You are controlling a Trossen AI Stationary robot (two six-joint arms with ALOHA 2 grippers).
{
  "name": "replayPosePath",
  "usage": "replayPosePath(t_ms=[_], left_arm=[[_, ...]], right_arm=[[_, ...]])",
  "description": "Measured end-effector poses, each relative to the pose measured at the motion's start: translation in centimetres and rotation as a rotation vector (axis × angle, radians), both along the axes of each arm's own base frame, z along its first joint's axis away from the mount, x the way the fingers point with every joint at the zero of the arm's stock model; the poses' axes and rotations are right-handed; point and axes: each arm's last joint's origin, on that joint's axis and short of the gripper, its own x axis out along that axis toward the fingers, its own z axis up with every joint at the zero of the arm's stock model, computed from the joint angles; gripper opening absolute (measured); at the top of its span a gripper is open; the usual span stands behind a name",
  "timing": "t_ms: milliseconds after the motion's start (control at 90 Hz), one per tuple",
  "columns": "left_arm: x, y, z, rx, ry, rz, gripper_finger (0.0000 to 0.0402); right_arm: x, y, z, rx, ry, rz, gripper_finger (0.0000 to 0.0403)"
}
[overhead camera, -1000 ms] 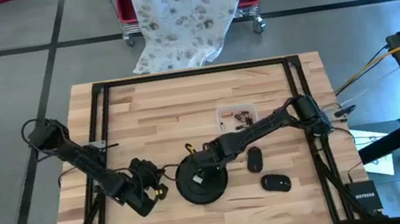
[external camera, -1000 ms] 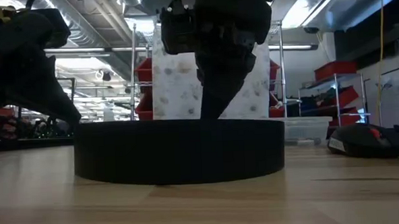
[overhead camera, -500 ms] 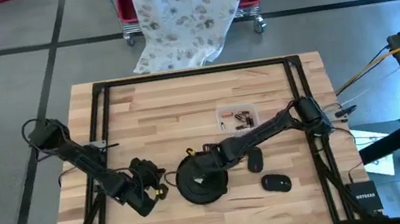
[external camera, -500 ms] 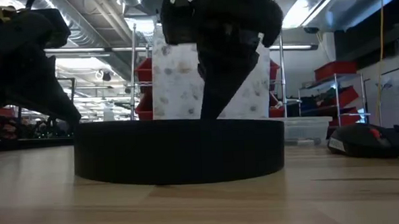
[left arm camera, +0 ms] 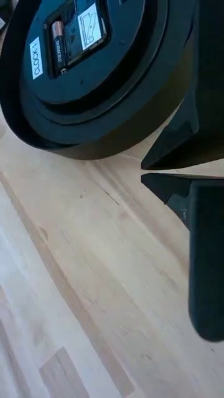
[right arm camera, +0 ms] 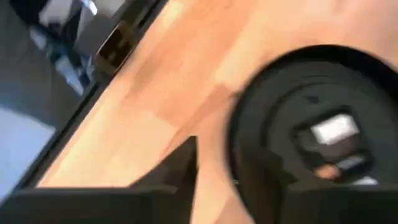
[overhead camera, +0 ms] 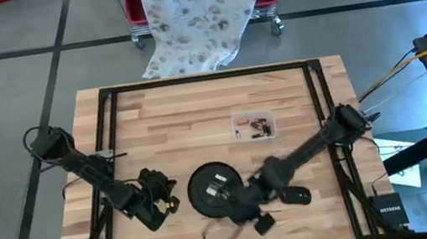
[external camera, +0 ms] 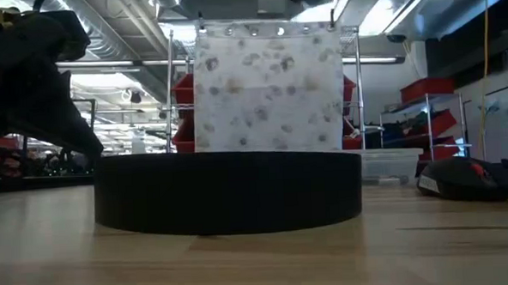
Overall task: Insert battery
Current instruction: Insert the black battery into the wall clock
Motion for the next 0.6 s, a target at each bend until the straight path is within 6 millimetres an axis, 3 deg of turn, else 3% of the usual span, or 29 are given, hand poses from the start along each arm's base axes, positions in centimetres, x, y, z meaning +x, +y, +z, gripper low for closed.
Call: replayPosePath(t_ms=[122, 267, 356, 444, 600], left_arm=[[0.0, 0.0, 0.0, 0.008, 0.0, -0.01, 0.0003], [0.0, -0.1, 0.0, 0.014, 0.004, -0.017, 0.0003], [0.2, -0.2, 0.1, 0.019, 0.001, -0.041, 0.0003], [0.4, -0.6, 0.3, 0.029, -0.01, -0.084, 0.0003], [0.8, -1.6, 0.8, 0.107, -0.029, -0.212, 0.0003]], right_arm=[[0.1, 1.6, -2.7, -0.097, -0.008, -0.015, 0.0183], [1.0, 2.1, -5.3, -0.147, -0.019, -0.077, 0.0194], [1.4, 1.8, -7.0, -0.194, 0.004, -0.109, 0.0179], [1.8, 1.5, -7.4, -0.187, 0.011, -0.131, 0.0154], [2.3, 1.0, -7.9, -0.184, 0.015, -0.183, 0.0073]])
